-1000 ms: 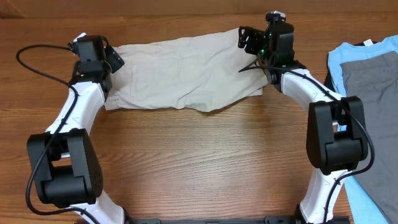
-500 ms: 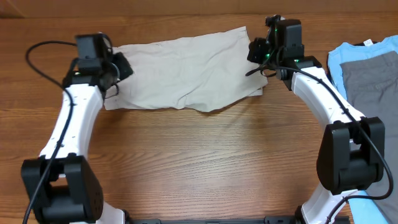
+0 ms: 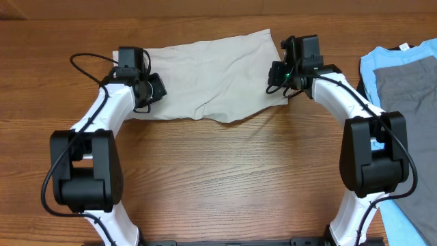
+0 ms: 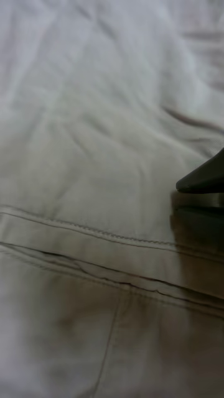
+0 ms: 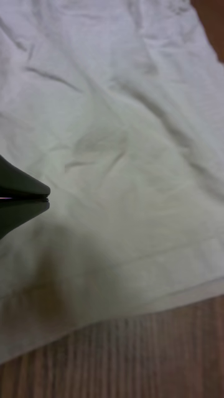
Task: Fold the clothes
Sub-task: 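Lay the folded hem onto the far half and open both grippers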
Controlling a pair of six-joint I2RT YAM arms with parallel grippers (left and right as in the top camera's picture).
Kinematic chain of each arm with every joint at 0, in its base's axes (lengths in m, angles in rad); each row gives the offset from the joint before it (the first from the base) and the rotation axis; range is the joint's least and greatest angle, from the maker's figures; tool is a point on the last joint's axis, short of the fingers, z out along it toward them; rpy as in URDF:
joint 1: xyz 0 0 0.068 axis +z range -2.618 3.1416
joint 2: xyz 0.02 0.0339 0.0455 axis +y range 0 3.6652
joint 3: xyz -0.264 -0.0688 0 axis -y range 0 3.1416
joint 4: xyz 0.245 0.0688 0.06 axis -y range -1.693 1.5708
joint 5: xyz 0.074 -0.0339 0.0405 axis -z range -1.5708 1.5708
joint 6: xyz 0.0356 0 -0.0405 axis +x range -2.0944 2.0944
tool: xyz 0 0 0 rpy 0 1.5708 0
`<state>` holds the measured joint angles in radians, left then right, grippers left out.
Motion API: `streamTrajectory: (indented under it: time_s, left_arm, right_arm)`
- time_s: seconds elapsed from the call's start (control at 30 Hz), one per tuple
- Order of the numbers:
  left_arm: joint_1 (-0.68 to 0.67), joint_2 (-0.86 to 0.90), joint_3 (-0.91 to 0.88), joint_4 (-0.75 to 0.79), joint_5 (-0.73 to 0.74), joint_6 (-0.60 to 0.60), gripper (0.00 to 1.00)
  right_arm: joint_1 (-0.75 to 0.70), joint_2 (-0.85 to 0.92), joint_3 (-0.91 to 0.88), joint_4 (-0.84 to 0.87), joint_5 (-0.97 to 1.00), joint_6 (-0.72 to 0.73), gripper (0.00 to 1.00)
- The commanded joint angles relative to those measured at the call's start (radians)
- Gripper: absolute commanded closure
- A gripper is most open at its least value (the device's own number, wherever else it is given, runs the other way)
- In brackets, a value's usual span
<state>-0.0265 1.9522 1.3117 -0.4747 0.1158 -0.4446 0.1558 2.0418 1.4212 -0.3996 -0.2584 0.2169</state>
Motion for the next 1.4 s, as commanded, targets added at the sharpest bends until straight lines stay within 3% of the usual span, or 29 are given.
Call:
streamTrajectory:
  time_s: [0.0,0.37,0.67,0.97,1.17,1.37]
  left_arm:
    - [0.000,0.060,0.012,0.003,-0.018,0.023,0.89]
    - [0.000,0.122,0.012,-0.035,-0.019,0.041,0.87]
    - [0.000,0.122,0.012,-0.063,-0.022,0.042,0.88]
    - [0.000,0.122,0.012,-0.061,-0.021,0.049,0.89]
    - [0.000,0.111,0.043,-0.074,-0.010,0.060,0.93]
    - [0.000,0.052,0.214,-0.234,0.012,0.083,0.93]
  right_arm:
    - [-0.004,0.032,0.005,-0.037,-0.057,-0.009,0.96]
    - [-0.003,0.048,-0.007,-0.297,0.002,0.019,0.96]
    - [-0.003,0.041,-0.077,-0.256,0.018,0.079,0.96]
    - [-0.004,-0.084,0.108,-0.461,-0.013,0.075,0.96]
    - [-0.004,-0.086,0.129,-0.361,-0.012,0.071,0.96]
    - [-0.004,0.002,0.129,-0.230,-0.012,0.068,0.96]
